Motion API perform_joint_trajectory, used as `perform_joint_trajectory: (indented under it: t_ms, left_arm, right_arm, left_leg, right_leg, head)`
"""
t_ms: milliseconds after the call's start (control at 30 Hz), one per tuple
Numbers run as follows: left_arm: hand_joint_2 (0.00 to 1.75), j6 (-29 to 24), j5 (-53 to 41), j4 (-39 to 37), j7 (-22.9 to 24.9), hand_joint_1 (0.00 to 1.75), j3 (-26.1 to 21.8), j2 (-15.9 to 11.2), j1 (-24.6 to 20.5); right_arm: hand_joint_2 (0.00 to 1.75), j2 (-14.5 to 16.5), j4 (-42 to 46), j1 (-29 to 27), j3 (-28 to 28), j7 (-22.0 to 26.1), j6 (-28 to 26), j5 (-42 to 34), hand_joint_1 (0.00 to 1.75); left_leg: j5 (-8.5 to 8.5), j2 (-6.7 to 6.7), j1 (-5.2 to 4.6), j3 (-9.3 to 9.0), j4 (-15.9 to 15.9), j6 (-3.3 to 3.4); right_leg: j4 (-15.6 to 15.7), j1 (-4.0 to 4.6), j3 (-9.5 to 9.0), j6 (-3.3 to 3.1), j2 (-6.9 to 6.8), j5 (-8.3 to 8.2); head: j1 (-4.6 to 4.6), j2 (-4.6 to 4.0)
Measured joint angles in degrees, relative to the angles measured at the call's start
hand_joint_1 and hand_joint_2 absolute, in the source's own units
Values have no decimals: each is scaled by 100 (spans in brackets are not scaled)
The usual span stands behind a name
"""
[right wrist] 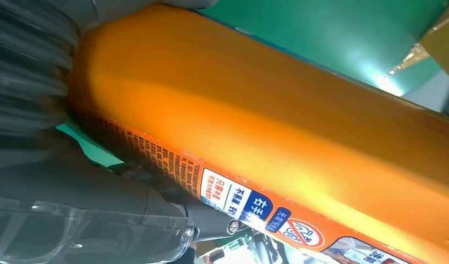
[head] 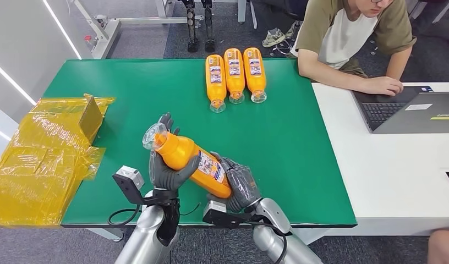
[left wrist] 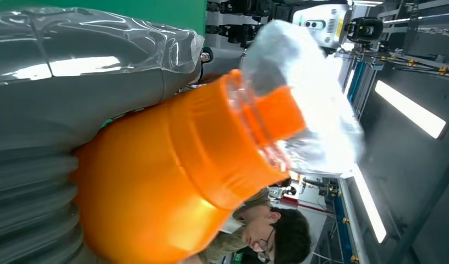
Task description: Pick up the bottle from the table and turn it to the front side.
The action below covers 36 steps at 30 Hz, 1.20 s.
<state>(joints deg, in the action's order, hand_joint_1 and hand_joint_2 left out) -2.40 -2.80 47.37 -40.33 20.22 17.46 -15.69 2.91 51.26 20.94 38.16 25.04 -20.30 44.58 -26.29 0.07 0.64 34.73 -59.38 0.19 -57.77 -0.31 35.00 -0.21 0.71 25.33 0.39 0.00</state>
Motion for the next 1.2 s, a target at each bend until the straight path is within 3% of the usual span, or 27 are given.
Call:
perform_joint_trajectory:
  t_ms: [300,333,433,467,900,933,967,1067,1100,1200]
  left_arm:
    - [175,-2,-37,63,1,0,-85,-2,24]
    - [175,-2,-40,82,1,16,-99,-2,28]
    - [175,13,-44,131,0,147,-136,-2,41]
    - [175,32,-46,147,0,175,-145,-3,44]
    - [175,308,-79,319,2,175,-156,-2,70]
    - [175,311,-80,324,2,175,-156,-2,70]
    - [175,316,-81,332,2,175,-156,-2,71]
    - [175,324,-82,362,1,175,-154,-2,73]
    - [175,318,-89,373,1,175,-153,-2,73]
    - [175,264,-132,396,2,175,-151,0,74]
  right_arm:
    - [175,-57,-55,39,39,-13,163,100,175]
    - [175,-61,-63,59,44,-6,189,110,175]
    - [175,-70,-109,124,56,33,239,120,175]
    - [175,-71,-126,146,60,40,243,126,175]
    - [175,-44,-226,263,108,-147,-243,470,175]
    - [175,-44,-224,251,110,-176,-310,522,168]
    - [175,-44,-221,236,111,-204,-390,582,147]
    - [175,-30,-209,188,111,-299,-723,759,23]
    - [175,-16,-205,170,110,-321,-885,814,0]
    - [175,56,-162,74,110,-290,-1494,895,0]
  left_leg:
    - [0,0,0,1,0,0]
    - [0,0,0,1,0,0]
    - [0,0,0,1,0,0]
    - [0,0,0,1,0,0]
    - [0,-1,0,3,0,0]
    - [0,-1,0,3,0,0]
    - [0,-1,0,3,0,0]
    - [0,-1,0,3,0,0]
    - [0,0,0,3,0,0]
    - [0,0,0,3,0,0]
  right_leg:
    - [0,0,1,0,0,0]
    - [0,0,1,0,0,0]
    - [0,0,1,0,0,0]
    - [0,0,1,0,0,0]
    - [-1,0,2,0,-1,0]
    - [-1,0,2,0,-1,0]
    - [-1,0,2,0,-1,0]
    - [-1,0,2,0,-2,0]
    - [-1,0,2,0,-1,0]
    - [-1,0,2,0,-2,0]
  head:
    - [0,0]
    - [0,0]
    - [0,0]
    - [0,0]
    - [1,0]
    - [1,0]
    - [1,0]
    - [-1,0]
    - [0,0]
    - [0,0]
